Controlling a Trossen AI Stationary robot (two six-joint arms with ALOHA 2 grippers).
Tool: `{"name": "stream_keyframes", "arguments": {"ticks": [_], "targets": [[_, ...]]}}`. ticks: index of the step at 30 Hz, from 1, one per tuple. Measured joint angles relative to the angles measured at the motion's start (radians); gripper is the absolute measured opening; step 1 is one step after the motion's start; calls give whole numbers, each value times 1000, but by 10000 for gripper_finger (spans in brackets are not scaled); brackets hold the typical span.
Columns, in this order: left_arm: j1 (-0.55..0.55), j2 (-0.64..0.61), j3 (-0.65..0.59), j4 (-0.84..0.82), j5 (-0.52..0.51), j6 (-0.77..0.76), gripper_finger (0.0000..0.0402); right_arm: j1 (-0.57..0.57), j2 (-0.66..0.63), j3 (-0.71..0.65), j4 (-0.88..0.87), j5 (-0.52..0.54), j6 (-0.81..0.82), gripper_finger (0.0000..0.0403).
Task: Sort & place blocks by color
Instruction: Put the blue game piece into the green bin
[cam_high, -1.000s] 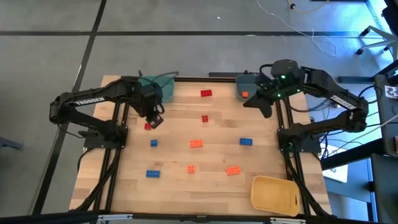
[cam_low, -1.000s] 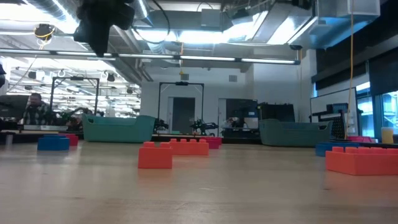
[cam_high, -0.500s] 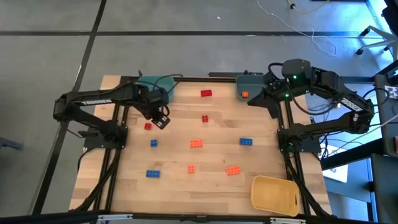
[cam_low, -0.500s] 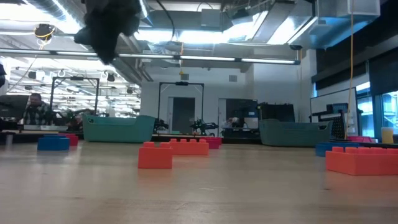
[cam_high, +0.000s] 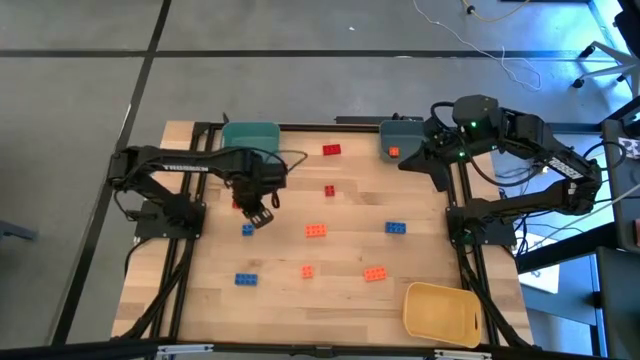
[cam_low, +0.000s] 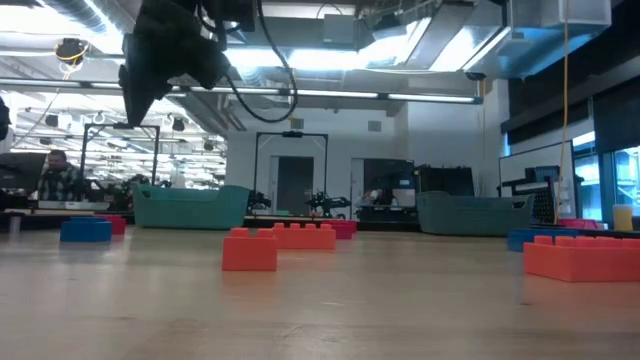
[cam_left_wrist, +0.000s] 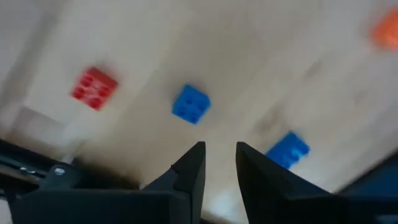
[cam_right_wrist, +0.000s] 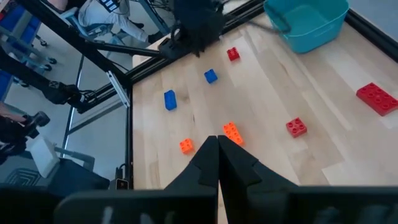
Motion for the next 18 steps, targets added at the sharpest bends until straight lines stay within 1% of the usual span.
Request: {"name": "stream_keyframes", "arguments": {"ticks": [2, 5, 10, 18], "targets": [[-10, 10, 0, 11, 5, 17, 81, 0, 0, 0, 0, 0, 0, 5], [-18, 14, 0, 14, -14, -2, 81, 0, 0, 0, 1, 0, -8, 9], [-18, 2, 0, 14, -22, -5, 81, 0, 0, 0, 1, 0, -79, 11], [-33, 3, 0, 21, -21, -5, 81, 0, 0, 0, 3, 0, -68, 11]]}}
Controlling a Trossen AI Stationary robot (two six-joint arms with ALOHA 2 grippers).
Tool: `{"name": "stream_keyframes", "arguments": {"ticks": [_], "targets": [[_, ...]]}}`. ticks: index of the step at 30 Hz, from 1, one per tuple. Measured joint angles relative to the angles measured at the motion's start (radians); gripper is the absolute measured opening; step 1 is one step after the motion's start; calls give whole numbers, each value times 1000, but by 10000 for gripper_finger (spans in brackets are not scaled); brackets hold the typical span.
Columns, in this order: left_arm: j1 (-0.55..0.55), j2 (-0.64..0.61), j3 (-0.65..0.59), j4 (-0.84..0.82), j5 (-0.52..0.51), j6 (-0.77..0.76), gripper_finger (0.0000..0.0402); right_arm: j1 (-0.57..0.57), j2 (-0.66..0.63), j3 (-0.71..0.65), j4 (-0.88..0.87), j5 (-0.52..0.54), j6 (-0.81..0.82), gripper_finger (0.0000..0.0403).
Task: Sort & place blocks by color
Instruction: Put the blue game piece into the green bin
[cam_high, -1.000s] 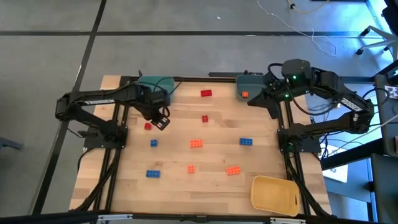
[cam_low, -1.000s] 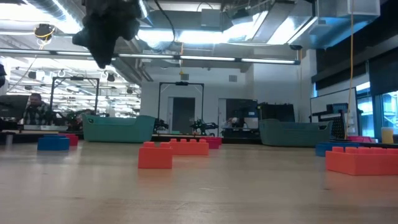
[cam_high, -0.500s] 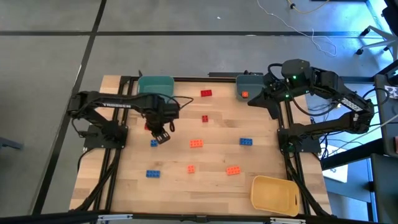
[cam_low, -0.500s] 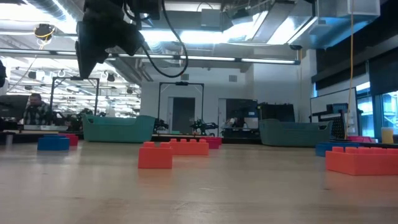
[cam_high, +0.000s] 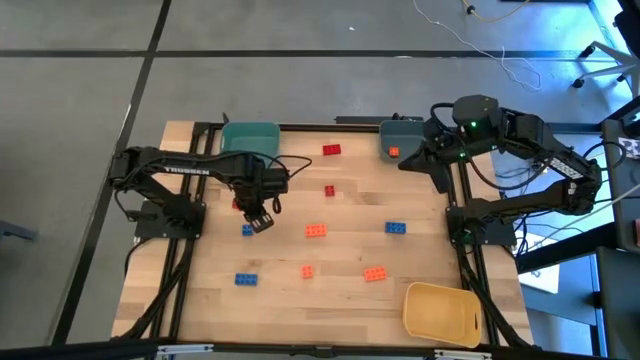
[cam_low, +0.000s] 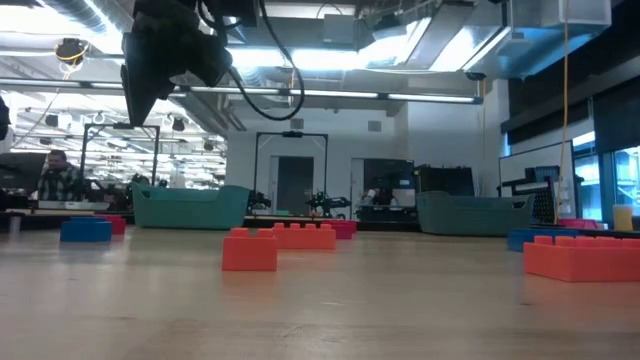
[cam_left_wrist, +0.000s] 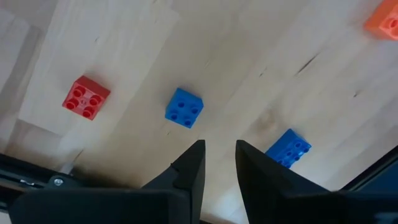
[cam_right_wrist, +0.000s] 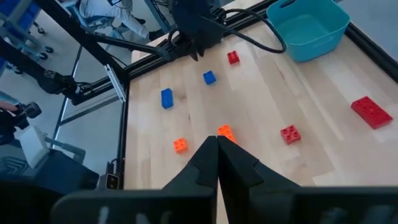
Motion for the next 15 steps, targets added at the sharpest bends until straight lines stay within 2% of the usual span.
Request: {"name": "stream_keyframes", "arguments": {"ticks": [12, 15], "targets": [[-4, 0, 0, 66, -22, -28, 81, 0, 0, 0, 0, 0, 21, 12], [-5, 0, 0, 101, -55, -53, 81, 0, 0, 0, 0, 0, 20, 12]]}}
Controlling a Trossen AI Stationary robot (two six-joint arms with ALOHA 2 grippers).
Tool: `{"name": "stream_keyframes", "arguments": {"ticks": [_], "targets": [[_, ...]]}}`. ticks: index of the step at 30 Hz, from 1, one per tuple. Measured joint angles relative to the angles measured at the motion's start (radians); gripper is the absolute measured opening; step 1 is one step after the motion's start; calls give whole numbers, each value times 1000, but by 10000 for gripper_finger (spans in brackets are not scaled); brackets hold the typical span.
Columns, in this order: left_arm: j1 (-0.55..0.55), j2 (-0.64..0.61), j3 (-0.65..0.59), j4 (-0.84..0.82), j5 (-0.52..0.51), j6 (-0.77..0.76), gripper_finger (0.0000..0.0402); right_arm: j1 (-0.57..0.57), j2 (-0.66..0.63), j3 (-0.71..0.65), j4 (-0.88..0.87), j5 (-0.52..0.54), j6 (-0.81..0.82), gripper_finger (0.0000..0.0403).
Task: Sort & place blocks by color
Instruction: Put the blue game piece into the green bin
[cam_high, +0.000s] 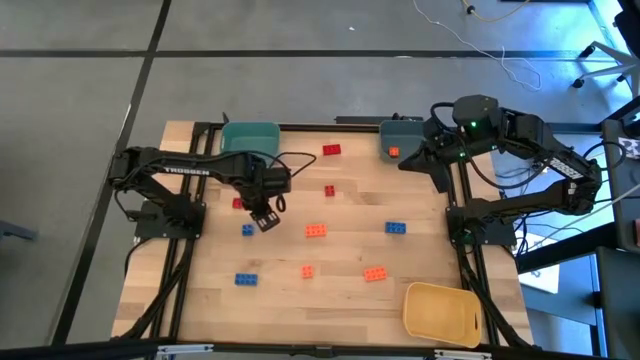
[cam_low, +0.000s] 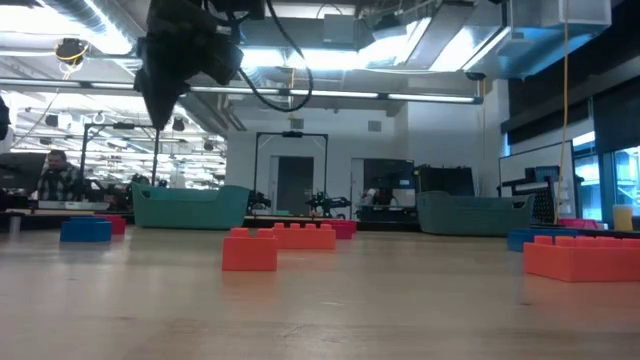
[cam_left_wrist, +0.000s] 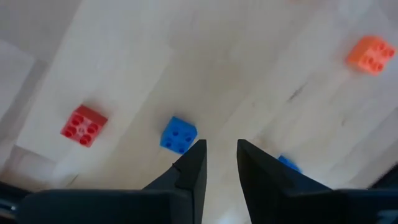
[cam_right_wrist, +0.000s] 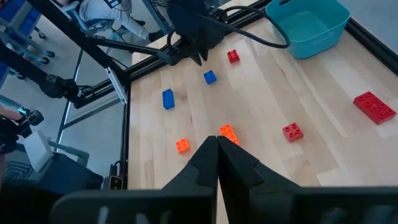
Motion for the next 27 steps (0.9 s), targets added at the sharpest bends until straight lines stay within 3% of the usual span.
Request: {"name": "stream_keyframes", "arguments": {"ticks": [13, 16, 19, 27], "targets": [[3, 0, 0, -22, 26, -64, 81, 0, 0, 0, 0, 0, 2, 12], [6, 0, 0, -35, 32, -169, 83, 0, 0, 0, -1, 0, 1, 12], [22, 0, 0, -50, 32, -225, 103, 0, 0, 0, -1, 0, 1, 12], [29, 0, 0, -43, 42, -143, 191, 0, 0, 0, -1, 0, 2, 12]]}}
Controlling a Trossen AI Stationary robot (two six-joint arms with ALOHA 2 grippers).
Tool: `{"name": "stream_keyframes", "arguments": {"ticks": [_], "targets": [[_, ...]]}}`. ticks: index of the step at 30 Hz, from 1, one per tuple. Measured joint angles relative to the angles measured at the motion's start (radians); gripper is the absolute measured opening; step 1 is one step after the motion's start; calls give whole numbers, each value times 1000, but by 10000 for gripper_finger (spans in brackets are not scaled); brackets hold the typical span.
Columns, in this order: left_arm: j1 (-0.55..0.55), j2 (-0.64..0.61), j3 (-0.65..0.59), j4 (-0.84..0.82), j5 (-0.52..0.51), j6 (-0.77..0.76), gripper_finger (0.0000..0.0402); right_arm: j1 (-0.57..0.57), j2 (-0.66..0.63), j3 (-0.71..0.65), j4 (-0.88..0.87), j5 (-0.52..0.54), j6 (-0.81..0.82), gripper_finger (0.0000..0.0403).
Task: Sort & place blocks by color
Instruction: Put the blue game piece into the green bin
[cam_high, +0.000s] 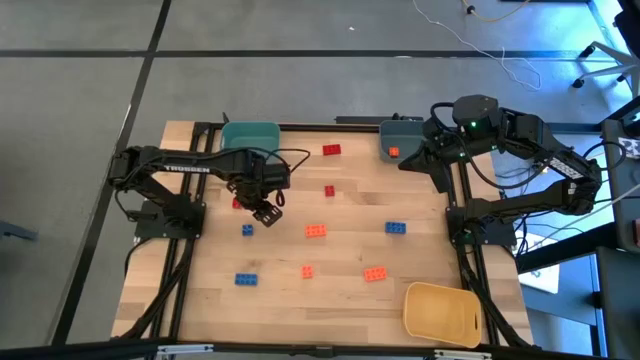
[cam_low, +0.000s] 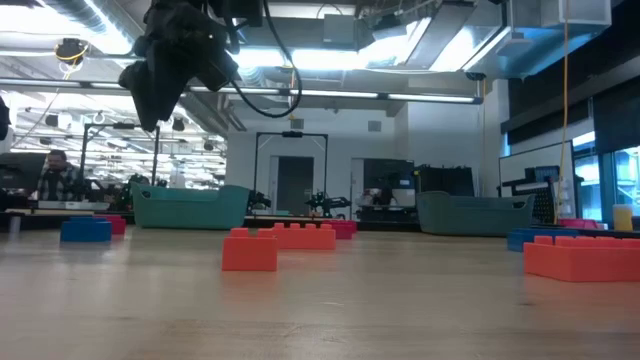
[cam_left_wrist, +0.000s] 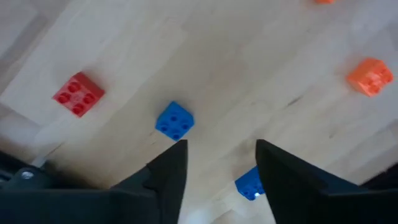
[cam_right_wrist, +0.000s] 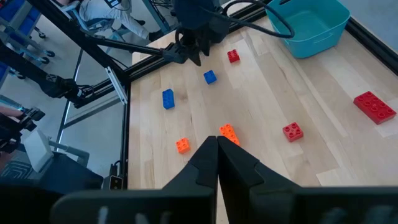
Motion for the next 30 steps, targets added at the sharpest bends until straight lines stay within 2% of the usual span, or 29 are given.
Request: {"name": "stream_keyframes", "arguments": {"ticks": [4, 7, 11, 20, 23, 26, 30], "targets": [[-5, 0, 0, -12, -9, 91, 219, 0, 0, 0, 0, 0, -1, 12], [-16, 0, 0, -13, 23, 223, 223, 0, 0, 0, 0, 0, -2, 12], [-60, 0, 0, -15, -3, 280, 223, 0, 0, 0, 0, 0, 0, 12], [-200, 0, 0, -16, -142, 284, 224, 0, 0, 0, 0, 0, -2, 12], [-245, 0, 0, -16, -204, 284, 224, 0, 0, 0, 18, 7, -121, 12], [-285, 0, 0, -12, -205, 274, 224, 0, 0, 0, 40, 33, -228, 12], [-322, 0, 0, 5, -205, 248, 224, 0, 0, 0, 43, 42, -264, 12]]}}
